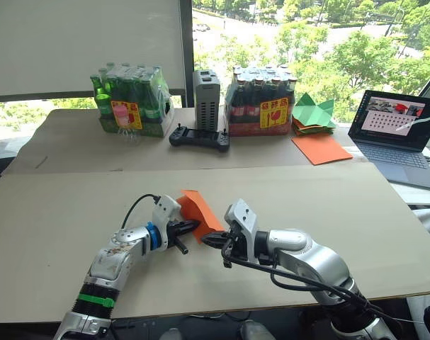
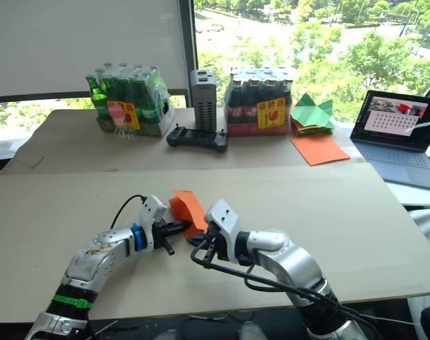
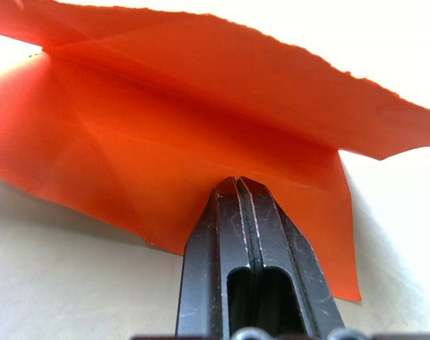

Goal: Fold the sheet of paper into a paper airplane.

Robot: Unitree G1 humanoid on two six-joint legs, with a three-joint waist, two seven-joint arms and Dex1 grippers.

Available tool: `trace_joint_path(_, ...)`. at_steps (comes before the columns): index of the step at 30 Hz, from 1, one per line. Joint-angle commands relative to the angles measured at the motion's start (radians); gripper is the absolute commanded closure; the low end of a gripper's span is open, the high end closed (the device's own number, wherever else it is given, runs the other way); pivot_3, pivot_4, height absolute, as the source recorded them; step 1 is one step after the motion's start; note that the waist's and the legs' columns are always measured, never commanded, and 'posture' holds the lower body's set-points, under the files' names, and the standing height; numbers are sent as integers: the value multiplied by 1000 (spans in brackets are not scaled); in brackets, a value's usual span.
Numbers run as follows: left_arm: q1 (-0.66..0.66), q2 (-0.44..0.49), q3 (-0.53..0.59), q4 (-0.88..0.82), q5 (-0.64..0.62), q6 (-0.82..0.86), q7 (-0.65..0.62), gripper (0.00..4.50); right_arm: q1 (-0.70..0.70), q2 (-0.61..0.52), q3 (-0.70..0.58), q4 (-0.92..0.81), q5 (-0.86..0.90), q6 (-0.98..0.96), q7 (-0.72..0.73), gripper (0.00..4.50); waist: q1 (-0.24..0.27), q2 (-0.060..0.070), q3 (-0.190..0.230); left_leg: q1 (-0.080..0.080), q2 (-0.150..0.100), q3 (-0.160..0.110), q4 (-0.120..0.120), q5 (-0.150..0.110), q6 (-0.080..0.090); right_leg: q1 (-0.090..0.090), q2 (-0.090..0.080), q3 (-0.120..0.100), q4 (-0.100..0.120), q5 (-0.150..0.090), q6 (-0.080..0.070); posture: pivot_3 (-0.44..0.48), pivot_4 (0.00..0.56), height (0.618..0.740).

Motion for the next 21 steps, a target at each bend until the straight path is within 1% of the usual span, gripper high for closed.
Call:
trace_joint_path(1, -4, 2, 10, -6, 6, -10, 0, 4500, -10, 4, 20, -36, -16, -11, -13, 4479, 0, 0, 0, 0, 0, 0, 0, 0, 0, 0, 0, 0, 0, 0, 0, 0, 150, 740)
trace_joint_path(8, -1, 2, 13, -10, 4, -7, 2, 4500, -27, 51, 2, 6, -68, -27, -98, 4479, 3, 0, 0, 0, 0, 0, 0, 0, 0, 0, 0, 0, 0, 0, 0, 0, 150, 740)
trace_joint_path(21, 0, 7, 16, -9, 3, -9, -1, 4500, -47, 65, -46, 7, -122, -55, -173, 4479, 11, 0, 0, 0, 0, 0, 0, 0, 0, 0, 0, 0, 0, 0, 0, 0, 150, 740)
